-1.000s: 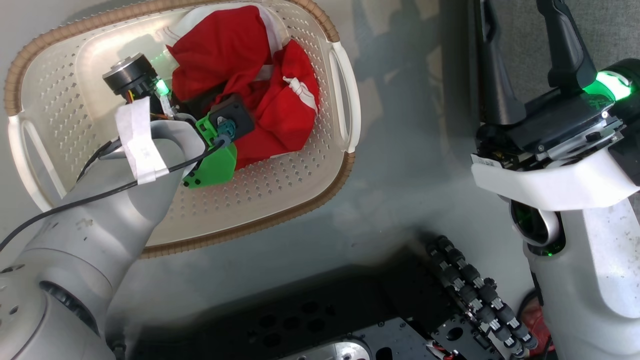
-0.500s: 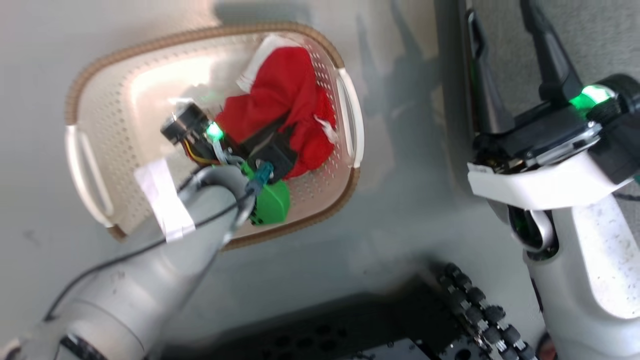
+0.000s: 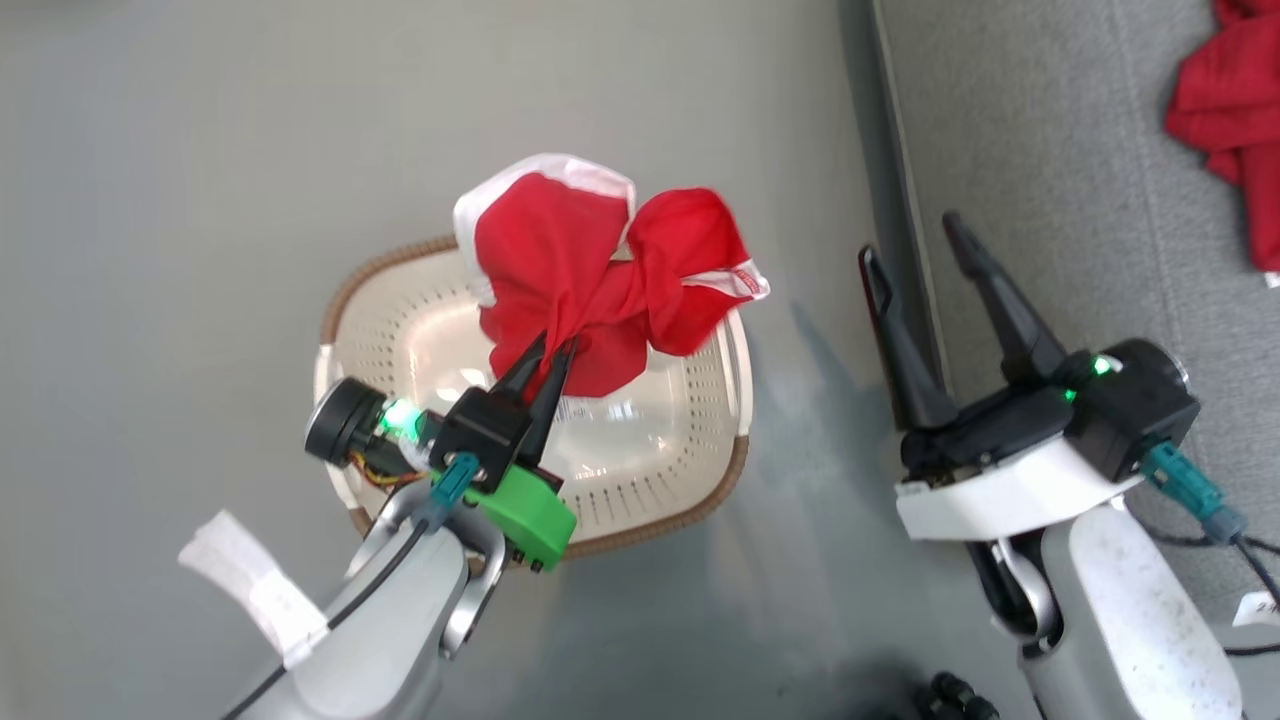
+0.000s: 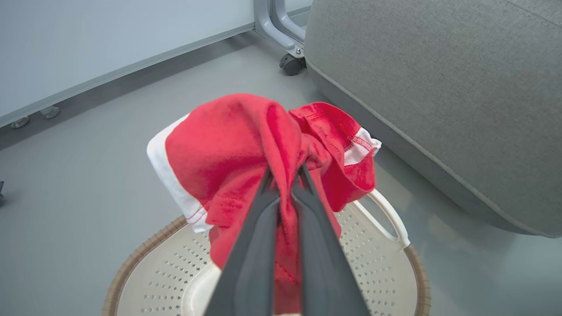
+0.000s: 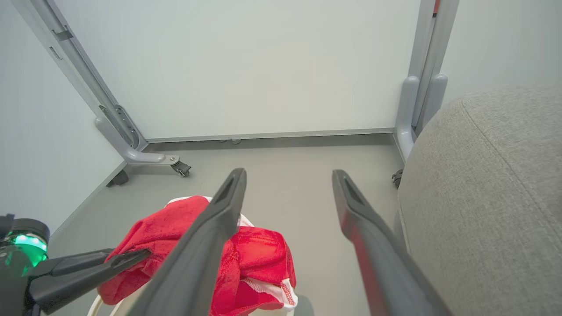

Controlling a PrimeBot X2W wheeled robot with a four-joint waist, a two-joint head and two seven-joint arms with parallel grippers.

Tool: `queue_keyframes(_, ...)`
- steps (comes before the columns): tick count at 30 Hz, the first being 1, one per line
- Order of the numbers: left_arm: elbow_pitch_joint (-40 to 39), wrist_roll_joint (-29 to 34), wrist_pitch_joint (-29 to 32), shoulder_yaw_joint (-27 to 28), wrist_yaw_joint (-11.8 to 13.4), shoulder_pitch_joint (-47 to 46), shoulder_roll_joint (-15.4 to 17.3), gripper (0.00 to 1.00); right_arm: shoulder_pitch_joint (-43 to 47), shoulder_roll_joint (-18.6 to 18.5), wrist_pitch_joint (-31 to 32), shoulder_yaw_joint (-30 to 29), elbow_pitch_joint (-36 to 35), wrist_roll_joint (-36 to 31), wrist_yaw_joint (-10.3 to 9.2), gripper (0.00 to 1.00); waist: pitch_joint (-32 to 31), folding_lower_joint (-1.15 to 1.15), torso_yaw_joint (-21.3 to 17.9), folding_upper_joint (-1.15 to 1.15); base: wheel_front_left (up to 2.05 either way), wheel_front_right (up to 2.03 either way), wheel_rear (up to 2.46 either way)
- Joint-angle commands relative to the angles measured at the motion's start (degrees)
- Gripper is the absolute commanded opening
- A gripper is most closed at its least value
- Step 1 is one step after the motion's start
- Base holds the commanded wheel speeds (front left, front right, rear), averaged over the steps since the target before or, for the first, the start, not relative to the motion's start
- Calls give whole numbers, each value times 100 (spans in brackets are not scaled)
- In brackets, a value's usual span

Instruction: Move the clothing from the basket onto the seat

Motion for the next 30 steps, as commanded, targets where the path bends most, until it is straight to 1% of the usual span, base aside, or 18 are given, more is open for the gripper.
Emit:
queue_keyframes(1, -132, 79, -5, 112, 50, 252, -16, 0, 197, 10, -12, 13, 58, -34, -6, 100, -1235, 0, 285, 0, 0, 0, 0)
queue_keyframes(7, -645, 242, -5, 665, 73, 882, -189, 0, 651, 87, -12, 130, 199, -72, -6, 100, -1907, 0, 279, 0, 0, 0, 0)
queue_keyframes(12, -964, 426, -5, 1037, 7, 1294, -280, 0, 1013, 144, -12, 202, 270, -81, -6, 100, -2394, 0, 247, 0, 0, 0, 0)
queue_keyframes(16, -1234, 558, -5, 1271, -36, 1557, -323, 0, 1239, 165, -11, 236, 304, -64, -6, 100, -2669, 0, 206, 0, 0, 0, 0)
queue_keyframes(22, -1604, 755, -5, 1484, -126, 1794, -366, 0, 1409, 178, -11, 249, 306, -83, -6, 100, -2870, 0, 152, 0, 0, 0, 0)
queue_keyframes(30, -1753, 1000, -5, 1494, -309, 1816, -436, 0, 1417, 112, -11, 409, 277, -124, -6, 100, -2906, 0, 155, 0, 0, 0, 0)
